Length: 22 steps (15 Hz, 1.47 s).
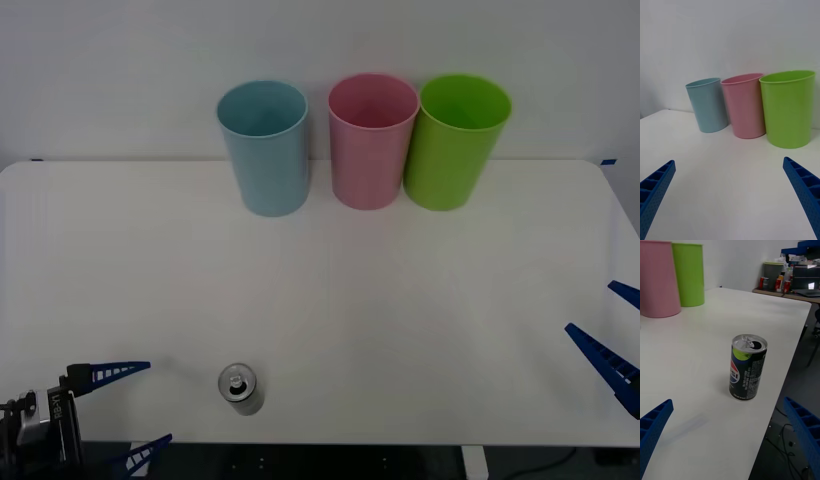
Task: Grasp the object on the table and drop it into the matching bin: aluminum can to the light blue bin, PET bottle to the pink bin.
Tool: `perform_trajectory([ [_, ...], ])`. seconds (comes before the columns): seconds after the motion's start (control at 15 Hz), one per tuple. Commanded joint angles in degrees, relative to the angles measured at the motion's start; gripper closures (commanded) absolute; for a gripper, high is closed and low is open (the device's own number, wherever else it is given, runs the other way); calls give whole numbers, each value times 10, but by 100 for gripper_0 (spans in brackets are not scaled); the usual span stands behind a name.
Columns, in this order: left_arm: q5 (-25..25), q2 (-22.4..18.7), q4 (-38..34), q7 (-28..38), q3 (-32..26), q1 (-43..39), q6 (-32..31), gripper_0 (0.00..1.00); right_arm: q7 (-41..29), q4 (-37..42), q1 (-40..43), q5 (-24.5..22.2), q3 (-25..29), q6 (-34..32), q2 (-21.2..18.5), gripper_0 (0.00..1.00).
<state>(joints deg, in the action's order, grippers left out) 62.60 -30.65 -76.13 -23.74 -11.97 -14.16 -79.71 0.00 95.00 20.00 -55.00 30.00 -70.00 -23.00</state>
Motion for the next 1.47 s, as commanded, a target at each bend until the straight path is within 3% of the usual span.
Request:
perform_trajectory([
  [0.07,1,2,6,-3,27,8,2,0,0,0,0,0,0,0,0,0],
  [0.27,2,14,6,-4,40,18,8,0,0,0,0,0,0,0,0,0],
  [1.0,81,96,6,-45,37,44,28,0,0,0,0,0,0,0,0,0],
  [1.47,121,120,8,-50,36,66,42,0,0,0,0,0,0,0,0,0],
])
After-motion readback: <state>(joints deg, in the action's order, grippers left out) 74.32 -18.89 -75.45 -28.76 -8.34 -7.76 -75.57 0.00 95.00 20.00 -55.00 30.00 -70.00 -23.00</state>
